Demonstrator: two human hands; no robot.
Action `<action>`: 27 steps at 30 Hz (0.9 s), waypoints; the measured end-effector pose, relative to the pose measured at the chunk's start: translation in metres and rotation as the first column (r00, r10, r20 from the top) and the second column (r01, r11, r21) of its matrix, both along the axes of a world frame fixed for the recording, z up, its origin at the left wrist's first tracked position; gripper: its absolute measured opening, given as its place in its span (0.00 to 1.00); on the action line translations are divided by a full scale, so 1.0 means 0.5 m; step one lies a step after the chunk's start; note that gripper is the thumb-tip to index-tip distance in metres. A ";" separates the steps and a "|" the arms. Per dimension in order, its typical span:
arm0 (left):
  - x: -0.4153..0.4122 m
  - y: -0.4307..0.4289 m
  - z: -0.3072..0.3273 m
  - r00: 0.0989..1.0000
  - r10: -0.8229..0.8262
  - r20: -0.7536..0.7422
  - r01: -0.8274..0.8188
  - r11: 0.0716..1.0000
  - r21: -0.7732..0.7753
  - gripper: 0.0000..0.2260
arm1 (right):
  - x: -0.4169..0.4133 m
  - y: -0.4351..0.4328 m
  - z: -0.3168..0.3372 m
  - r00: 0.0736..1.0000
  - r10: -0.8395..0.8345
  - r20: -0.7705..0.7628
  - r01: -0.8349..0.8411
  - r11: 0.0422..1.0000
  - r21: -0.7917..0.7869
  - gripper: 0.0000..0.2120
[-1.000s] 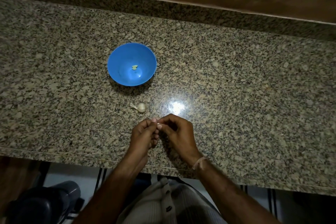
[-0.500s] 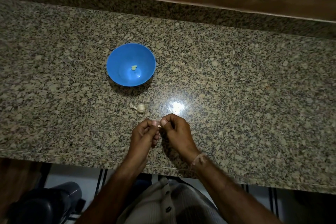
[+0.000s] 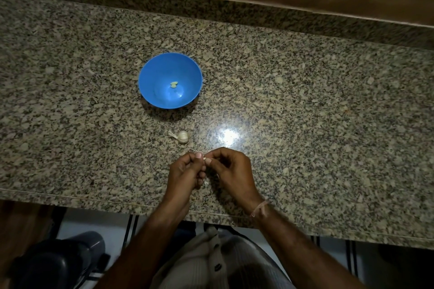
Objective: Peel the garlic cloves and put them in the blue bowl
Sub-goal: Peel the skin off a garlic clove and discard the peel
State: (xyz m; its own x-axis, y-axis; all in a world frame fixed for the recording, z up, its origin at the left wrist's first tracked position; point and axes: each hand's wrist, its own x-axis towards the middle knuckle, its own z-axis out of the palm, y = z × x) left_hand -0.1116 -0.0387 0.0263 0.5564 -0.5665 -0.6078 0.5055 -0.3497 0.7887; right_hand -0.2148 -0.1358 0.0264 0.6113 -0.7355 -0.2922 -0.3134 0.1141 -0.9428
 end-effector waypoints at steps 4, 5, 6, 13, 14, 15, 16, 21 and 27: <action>-0.005 0.004 0.007 0.994 -0.019 0.105 0.022 0.999 -0.024 0.11 | -0.001 0.002 0.007 0.998 0.056 -0.038 -0.059 0.995 -0.081 0.03; -0.006 0.006 0.009 0.984 -0.036 0.173 0.041 0.999 -0.022 0.11 | 0.000 0.002 0.009 0.996 0.073 -0.046 -0.078 0.992 -0.099 0.03; -0.007 0.009 0.011 0.963 -0.062 0.263 0.067 0.998 -0.009 0.12 | 0.000 0.002 0.009 0.995 0.092 -0.047 -0.098 0.988 -0.119 0.03; 0.013 0.013 0.020 0.905 -0.127 0.405 0.124 0.992 0.032 0.12 | 0.001 0.026 0.015 0.999 -0.019 0.046 0.020 1.000 -0.010 0.05; 0.015 0.012 0.024 0.920 -0.130 0.370 0.128 0.991 0.030 0.13 | 0.001 0.032 0.015 0.997 -0.046 0.064 0.045 0.999 0.023 0.05; 0.014 0.010 0.028 0.927 -0.142 0.347 0.138 0.990 0.034 0.13 | 0.002 0.035 0.015 0.995 -0.068 0.074 0.064 0.997 0.048 0.05; 0.013 0.010 0.030 0.932 -0.157 0.327 0.154 0.987 0.037 0.14 | 0.003 0.036 0.016 0.993 -0.084 0.081 0.079 0.995 0.068 0.05; 0.021 0.013 0.038 0.933 -0.210 0.292 0.202 0.978 0.055 0.18 | 0.013 0.049 0.029 0.980 -0.178 0.086 0.175 0.983 0.049 0.03; 0.038 0.034 0.043 0.856 -0.302 0.420 0.293 0.952 0.088 0.14 | 0.022 0.074 0.050 0.987 -0.121 0.103 0.121 0.993 0.009 0.07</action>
